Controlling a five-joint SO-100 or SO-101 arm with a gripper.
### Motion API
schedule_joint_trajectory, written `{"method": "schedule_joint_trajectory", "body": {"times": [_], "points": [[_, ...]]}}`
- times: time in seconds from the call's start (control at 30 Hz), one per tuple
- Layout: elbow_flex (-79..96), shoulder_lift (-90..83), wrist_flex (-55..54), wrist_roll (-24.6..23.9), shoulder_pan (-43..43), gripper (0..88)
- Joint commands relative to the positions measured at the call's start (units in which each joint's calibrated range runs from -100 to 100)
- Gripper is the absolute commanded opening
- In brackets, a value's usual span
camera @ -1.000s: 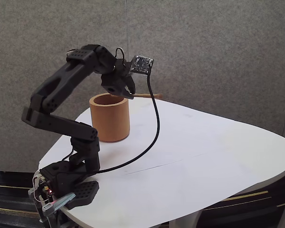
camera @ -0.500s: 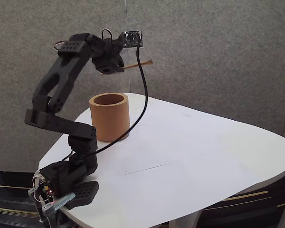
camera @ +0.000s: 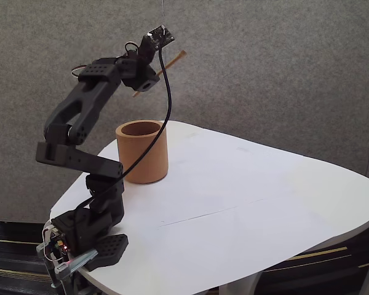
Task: Grab the pen and put it in the pen holder.
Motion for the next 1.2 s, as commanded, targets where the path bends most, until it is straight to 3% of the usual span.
{"method": "schedule_joint_trajectory", "body": {"times": [0.0,0.43,0.87,1.17], "points": [[3.52,-0.37,-4.92,3.25,-1.72,0.7],[21.75,-0.94,-23.14,12.2,-2.67,0.7],[33.39,-1.02,-35.68,16.88,-7.79,0.7],[40.07,-1.27,-39.24,16.99,-8.89,0.7]]}}
